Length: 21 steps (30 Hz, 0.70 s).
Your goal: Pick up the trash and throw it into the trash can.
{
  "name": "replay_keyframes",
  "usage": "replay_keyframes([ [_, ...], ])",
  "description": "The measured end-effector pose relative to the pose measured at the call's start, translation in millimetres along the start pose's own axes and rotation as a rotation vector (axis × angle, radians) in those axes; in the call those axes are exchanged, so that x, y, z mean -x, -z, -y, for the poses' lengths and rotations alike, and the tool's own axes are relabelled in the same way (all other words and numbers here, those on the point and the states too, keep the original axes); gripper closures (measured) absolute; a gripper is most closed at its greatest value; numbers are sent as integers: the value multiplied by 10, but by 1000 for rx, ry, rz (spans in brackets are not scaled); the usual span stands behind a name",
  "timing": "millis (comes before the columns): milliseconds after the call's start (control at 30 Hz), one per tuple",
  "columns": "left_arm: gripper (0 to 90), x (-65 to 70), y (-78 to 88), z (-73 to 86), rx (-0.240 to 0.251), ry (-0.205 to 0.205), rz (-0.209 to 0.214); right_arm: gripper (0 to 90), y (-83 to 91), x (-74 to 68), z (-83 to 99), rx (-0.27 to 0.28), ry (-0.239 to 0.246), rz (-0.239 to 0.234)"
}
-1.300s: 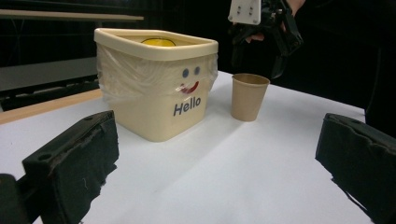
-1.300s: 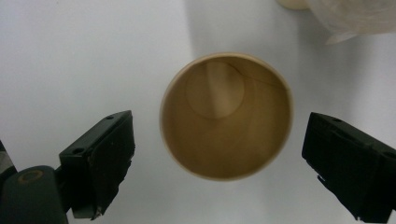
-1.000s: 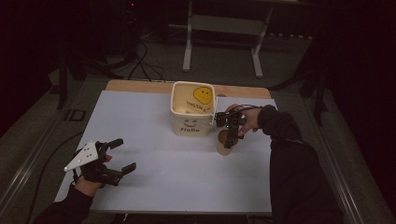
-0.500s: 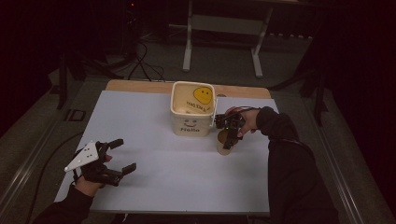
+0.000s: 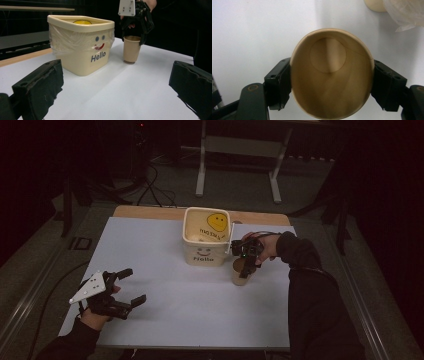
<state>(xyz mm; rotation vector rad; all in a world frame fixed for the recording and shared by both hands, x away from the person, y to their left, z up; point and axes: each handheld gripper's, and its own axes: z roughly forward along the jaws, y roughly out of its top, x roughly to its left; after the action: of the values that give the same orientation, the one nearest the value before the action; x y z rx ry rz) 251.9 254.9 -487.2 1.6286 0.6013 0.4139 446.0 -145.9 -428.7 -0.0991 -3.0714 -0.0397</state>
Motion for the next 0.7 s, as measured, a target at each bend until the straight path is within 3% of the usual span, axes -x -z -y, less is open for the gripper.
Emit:
replay_keyframes([
  [700, 6, 0, -3, -3, 7, 2, 8, 263, 566, -142, -55, -11, 12, 10],
])
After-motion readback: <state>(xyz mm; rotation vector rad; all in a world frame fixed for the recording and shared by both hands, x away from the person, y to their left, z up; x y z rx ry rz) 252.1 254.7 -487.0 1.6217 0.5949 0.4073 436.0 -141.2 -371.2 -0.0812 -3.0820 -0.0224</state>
